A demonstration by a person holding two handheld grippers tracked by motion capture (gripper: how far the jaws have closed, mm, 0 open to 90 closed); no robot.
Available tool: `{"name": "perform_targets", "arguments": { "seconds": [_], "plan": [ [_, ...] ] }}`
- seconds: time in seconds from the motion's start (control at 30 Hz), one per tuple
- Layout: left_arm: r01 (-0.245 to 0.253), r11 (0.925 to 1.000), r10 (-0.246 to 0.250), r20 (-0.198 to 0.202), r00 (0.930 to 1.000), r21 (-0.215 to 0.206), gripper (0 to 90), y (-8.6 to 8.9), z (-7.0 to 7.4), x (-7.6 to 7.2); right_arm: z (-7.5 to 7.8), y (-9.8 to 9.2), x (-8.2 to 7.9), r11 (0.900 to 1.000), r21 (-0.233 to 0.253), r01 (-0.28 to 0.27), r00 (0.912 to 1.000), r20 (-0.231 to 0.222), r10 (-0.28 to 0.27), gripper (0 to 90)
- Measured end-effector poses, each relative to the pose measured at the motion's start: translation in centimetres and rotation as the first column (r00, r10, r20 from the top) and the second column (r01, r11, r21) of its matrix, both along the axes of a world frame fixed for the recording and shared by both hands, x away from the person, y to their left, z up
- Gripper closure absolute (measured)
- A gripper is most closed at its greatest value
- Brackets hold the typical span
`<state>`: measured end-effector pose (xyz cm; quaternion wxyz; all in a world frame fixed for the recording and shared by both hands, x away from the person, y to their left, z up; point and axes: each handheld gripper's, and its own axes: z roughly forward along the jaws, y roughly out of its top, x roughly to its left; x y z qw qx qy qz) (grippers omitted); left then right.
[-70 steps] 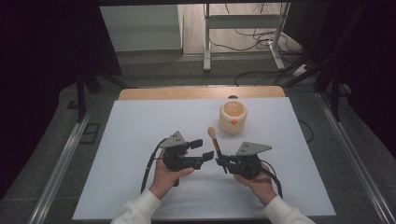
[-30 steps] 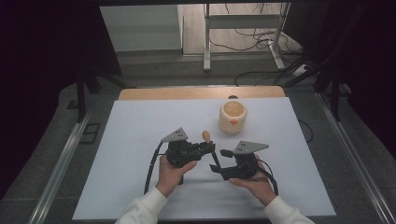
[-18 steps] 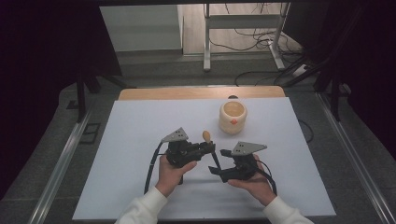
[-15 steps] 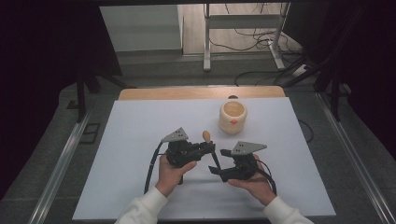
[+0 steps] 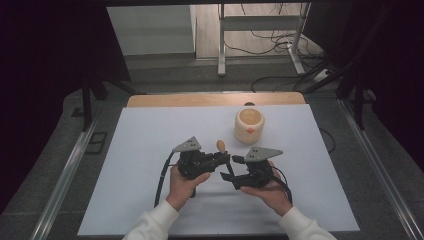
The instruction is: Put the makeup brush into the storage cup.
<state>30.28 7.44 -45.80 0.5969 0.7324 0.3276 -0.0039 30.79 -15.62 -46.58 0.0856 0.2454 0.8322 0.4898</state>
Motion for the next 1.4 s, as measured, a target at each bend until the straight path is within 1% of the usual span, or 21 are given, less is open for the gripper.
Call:
{"name": "perform_targets", "arguments": {
  "seconds": [0.07, 0.23, 0.3, 0.4, 0.5, 0.67, 0.73, 0.77, 0.8, 0.83, 0.87, 0.93, 0.97, 1.0, 1.03, 1.07, 1.2, 1.27, 1.3, 1.37, 1.4],
  "plan": [
    [0.0, 1.0, 0.0, 0.0, 1.0, 0.001, 77.6, 0.0, 0.0, 0.0, 0.0, -0.2, 0.1, 1.0, 0.006, 0.001, 1.0, -0.003, -0.001, 28.8],
    [0.002, 1.0, -0.002, -0.001, 1.0, 0.003, 77.6, 0.0, 0.0, 0.0, 0.2, -0.5, -0.1, 1.0, 0.023, -0.011, 0.9996, 0.028, 0.011, 53.2],
    [0.001, 1.0, -0.001, -0.004, 1.0, 0.004, 77.6, 0.0, -0.1, 0.0, 0.3, -0.6, -0.3, 0.999, 0.033, -0.02, 0.9984, 0.054, 0.019, 67.9],
    [-0.002, 1.0, 0.002, -0.004, 1.0, 0.003, 77.5, 0.0, -0.2, 0.0, 0.5, -0.6, -0.4, 0.999, 0.029, -0.039, 0.9971, 0.066, 0.037, 77.4],
    [-0.001, 1.0, 0.001, -0.009, 1.0, 0.01, 77.5, 0.0, -0.3, 0.1, 0.4, -0.5, -0.4, 0.999, 0.015, -0.038, 0.9973, 0.064, 0.037, 77.9],
    [0.003, 1.0, -0.003, -0.023, 0.9997, -0.008, 77.1, 0.0, -0.5, 0.3, 0.4, -0.6, -0.3, 0.999, 0.014, -0.039, 0.9974, 0.061, 0.038, 78.3],
    [0.007, 0.9996, -0.008, -0.026, 0.9996, -0.027, 70.9, 0.0, -0.6, 0.3, 0.4, -0.7, -0.3, 0.999, 0.014, -0.039, 0.9972, 0.064, 0.038, 78.4],
    [0.007, 0.9996, -0.008, -0.026, 0.9996, -0.027, 62.4, 0.0, -0.6, 0.3, 0.4, -0.7, -0.3, 0.999, 0.014, -0.039, 0.9972, 0.064, 0.038, 78.4],
    [0.012, 0.9994, -0.013, -0.028, 0.9995, -0.032, 62.4, 0.1, -0.6, 0.3, 0.4, -0.7, -0.3, 0.999, 0.015, -0.038, 0.9972, 0.065, 0.037, 78.4],
    [-0.004, 0.9997, 0.003, -0.021, 0.9998, -0.024, 52.9, 0.1, -0.5, 0.2, 0.4, -0.8, -0.3, 0.999, 0.018, -0.037, 0.9975, 0.062, 0.036, 78.5],
    [-0.024, 0.9996, 0.023, -0.009, 0.9997, -0.016, 45.7, 0.3, -0.4, -0.1, 0.4, -0.8, -0.3, 0.999, 0.016, -0.034, 0.9975, 0.062, 0.033, 78.5],
    [-0.042, 0.9991, 0.042, -0.002, 0.9991, 0.007, 32.1, 0.8, -0.3, -0.5, 0.5, -0.9, -0.3, 0.999, 0.021, -0.029, 0.9975, 0.066, 0.027, 78.5],
    [-0.046, 0.9987, 0.046, 0.0, 0.999, 0.023, 32.1, 1.1, -0.2, -0.7, 0.5, -0.9, -0.3, 0.999, 0.021, -0.029, 0.9975, 0.066, 0.027, 78.5],
    [-0.065, 0.9952, 0.064, 0.011, 0.9979, 0.073, 26.8, 1.8, -0.3, -1.3, 0.5, -1.0, -0.3, 0.999, 0.021, -0.027, 0.9973, 0.068, 0.025, 78.5],
    [-0.077, 0.9933, 0.076, 0.016, 0.997, 0.086, 25.7, 2.2, -0.3, -1.6, 0.5, -1.0, -0.3, 0.999, 0.021, -0.025, 0.9973, 0.069, 0.024, 78.5],
    [-0.077, 0.9933, 0.076, 0.016, 0.997, 0.086, 24.6, 2.2, -0.3, -1.6, 0.5, -1.0, -0.3, 0.999, 0.021, -0.025, 0.9973, 0.069, 0.024, 78.5],
    [-0.1, 0.9896, 0.1, 0.008, 0.995, 0.103, 20.4, 4.0, -0.5, -2.4, 0.6, -1.2, -0.2, 1.0, 0.024, -0.02, 0.9971, 0.073, 0.018, 78.5],
    [-0.123, 0.9828, 0.121, 0.022, 0.9924, 0.138, 19.8, 5.3, -0.9, -3.2, 0.6, -1.3, -0.3, 1.0, 0.024, -0.017, 0.9969, 0.077, 0.015, 78.5],
    [-0.123, 0.9828, 0.121, 0.022, 0.9924, 0.138, 19.9, 5.3, -0.9, -3.2, 0.6, -1.3, -0.3, 1.0, 0.024, -0.017, 0.9969, 0.077, 0.015, 78.5],
    [-0.137, 0.9778, 0.133, 0.041, 0.9903, 0.158, 20.3, 6.3, -1.2, -3.8, 0.7, -1.3, -0.2, 0.999, 0.028, -0.015, 0.997, 0.077, 0.013, 78.5],
    [-0.157, 0.9717, 0.15, 0.05, 0.9874, 0.177, 20.8, 7.0, -1.4, -4.2, 0.7, -1.4, -0.2, 0.999, 0.031, -0.014, 0.997, 0.077, 0.012, 78.5]
  ]
}}
